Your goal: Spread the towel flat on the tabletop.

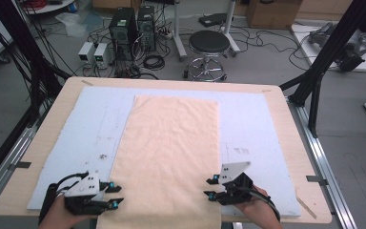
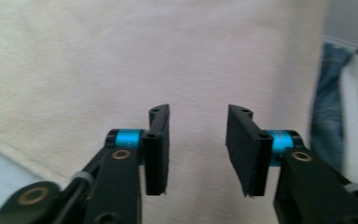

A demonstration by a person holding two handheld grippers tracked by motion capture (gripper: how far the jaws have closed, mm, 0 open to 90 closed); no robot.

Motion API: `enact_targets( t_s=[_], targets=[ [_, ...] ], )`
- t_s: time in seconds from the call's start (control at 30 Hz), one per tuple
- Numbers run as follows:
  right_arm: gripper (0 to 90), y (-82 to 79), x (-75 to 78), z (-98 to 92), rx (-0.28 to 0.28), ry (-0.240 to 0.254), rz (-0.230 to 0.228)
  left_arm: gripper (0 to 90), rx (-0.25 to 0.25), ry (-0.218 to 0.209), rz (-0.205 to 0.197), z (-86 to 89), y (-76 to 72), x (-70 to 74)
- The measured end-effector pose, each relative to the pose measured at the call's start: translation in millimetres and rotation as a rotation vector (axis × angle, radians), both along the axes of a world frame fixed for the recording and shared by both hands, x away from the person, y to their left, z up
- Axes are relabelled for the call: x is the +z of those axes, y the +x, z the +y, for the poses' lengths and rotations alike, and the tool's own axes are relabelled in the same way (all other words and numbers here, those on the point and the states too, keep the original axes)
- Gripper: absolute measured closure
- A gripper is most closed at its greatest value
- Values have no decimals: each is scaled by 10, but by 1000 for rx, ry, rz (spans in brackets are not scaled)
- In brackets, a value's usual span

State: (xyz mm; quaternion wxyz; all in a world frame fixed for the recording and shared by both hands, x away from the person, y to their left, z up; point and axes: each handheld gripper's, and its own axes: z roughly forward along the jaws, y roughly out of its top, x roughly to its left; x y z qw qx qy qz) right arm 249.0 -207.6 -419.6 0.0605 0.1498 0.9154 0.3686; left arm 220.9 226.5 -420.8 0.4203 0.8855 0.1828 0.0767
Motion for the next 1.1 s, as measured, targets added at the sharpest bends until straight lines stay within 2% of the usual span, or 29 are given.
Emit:
enact_targets(
  t_s=[0.07,0.1,0.13,0.17,0.23,0.27,0.37,0.47,0.7,0.77,0.87,0.9,0.93,1.07,1.1],
  targets=[
    [566,97,-68,28,3,-14,11,515,-11,27,40,-20,103,-83],
    [589,127,-109,46,11,-24,30,504,-28,49,60,-30,124,-124],
    [609,140,-151,60,16,-33,44,509,-40,52,63,-44,117,-174],
    [645,143,-162,46,20,-13,39,524,-34,39,26,-34,86,-190],
    [835,160,-159,22,32,-1,57,709,-18,29,29,-20,72,-187],
    [850,164,-160,19,47,1,59,794,-13,25,38,-20,73,-186],
    [870,172,-154,3,62,7,82,855,-17,32,53,-39,32,-167],
    [871,89,-127,-16,81,1,79,859,-44,34,59,-38,-87,-123],
    [870,-283,-33,-91,131,24,100,857,-118,24,94,-22,-467,-24],
    [841,-358,-16,-106,144,36,121,838,-121,13,92,-13,-510,-8],
    [719,-357,4,-134,104,62,125,720,-75,-26,75,19,-452,25],
    [663,-331,18,-144,73,71,109,677,-55,-34,67,31,-406,40],
    [650,-288,31,-153,48,76,106,640,-36,-48,62,38,-357,53],
    [524,-95,80,-153,-28,93,61,569,19,-70,28,53,-145,114],
    [463,-47,92,-150,-53,100,59,543,37,-81,21,52,-93,123]
  ],
)
